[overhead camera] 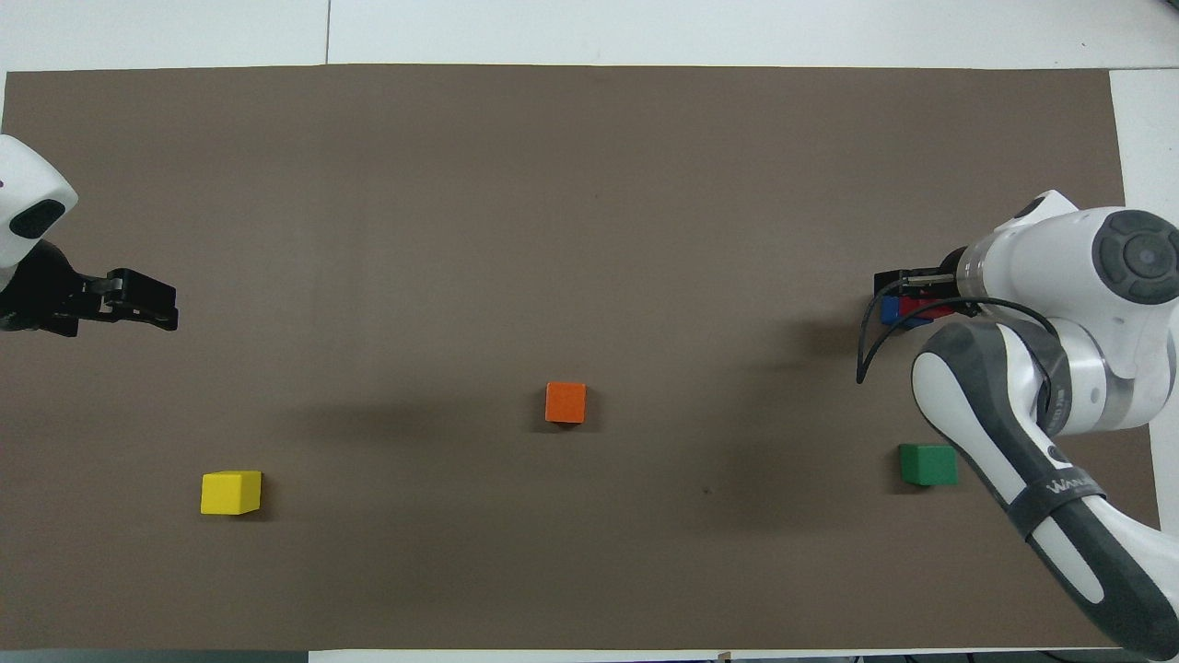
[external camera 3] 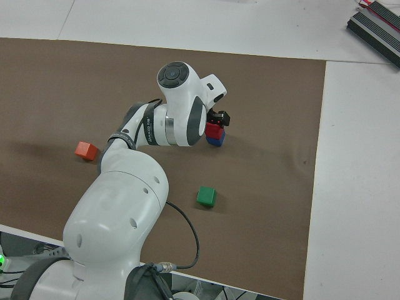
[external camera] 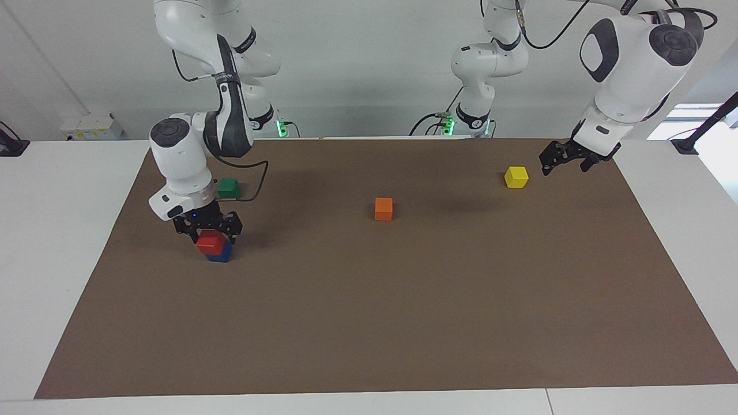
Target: Transfer red block to right arm and stack on blue block
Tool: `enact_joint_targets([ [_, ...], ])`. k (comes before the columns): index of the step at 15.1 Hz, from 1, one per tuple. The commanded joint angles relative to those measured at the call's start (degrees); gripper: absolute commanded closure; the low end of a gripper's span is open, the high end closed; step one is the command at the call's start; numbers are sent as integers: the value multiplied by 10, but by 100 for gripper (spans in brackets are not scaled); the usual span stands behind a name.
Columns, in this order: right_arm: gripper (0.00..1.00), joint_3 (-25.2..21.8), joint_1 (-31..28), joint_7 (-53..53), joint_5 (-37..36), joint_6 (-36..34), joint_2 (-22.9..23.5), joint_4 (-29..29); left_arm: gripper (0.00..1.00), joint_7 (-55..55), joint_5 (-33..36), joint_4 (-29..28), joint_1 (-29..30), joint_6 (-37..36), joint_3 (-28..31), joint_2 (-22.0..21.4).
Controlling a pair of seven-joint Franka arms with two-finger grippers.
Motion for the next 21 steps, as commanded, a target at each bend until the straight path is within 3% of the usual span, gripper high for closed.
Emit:
enact_joint_targets([
  [1, 0, 8, -2, 1, 14, -87, 0, 62, 0, 1, -15, 6, -9, -8, 9, -6],
  [6, 0, 12, -5, -12, 29, -238, -22, 151, 0, 2, -15, 6, -10, 1, 0, -6],
  [10, 0, 10, -11, -12, 35, -314, -33, 207, 0, 3, -43, 16, -10, 6, 5, -9],
  [15, 0, 3, -12, -33, 35, -367, -70, 206, 0, 2, -44, 16, -11, 13, 1, -15],
  [21, 0, 2, -35, -69, 33, -387, -73, 212, 0, 2, -44, 9, -11, 6, 7, -26],
])
